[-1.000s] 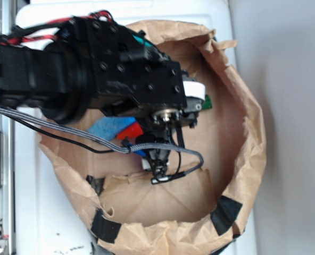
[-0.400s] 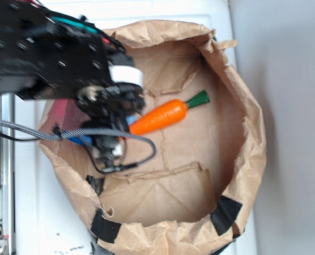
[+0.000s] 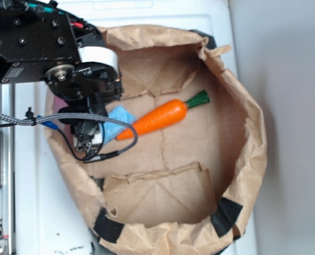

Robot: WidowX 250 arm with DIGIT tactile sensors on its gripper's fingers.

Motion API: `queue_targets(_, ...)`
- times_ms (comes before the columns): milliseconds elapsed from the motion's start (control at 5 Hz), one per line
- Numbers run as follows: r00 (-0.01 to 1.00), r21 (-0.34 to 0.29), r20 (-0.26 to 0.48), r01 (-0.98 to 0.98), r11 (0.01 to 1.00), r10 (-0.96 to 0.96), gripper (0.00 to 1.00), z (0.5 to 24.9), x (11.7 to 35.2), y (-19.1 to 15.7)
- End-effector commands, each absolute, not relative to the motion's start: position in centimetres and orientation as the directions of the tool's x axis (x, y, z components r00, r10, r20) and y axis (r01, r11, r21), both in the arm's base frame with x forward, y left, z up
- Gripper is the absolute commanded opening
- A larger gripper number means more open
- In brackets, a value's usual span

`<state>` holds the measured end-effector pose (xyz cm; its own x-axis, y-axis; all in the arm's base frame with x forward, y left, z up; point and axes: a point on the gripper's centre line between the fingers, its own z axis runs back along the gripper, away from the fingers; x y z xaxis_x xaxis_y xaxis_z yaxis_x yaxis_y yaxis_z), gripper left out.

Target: Grab the blue sponge.

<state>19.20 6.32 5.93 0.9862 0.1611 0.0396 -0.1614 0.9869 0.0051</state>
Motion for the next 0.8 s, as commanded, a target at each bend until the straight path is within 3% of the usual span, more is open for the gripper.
queue_targets(0,0.929,-0.083,-0.009,-0.371,0.925,0.371,1.00,6.32,17.62,5.22)
queue_targets(200,0.911,-0.103,-0.032,-0.412,0.905,0.411,1.00,6.49,18.07,5.73)
queue_targets(600,0.918,-0.116,-0.006,-0.395,0.911,0.397,1.00,6.72,17.75,5.70)
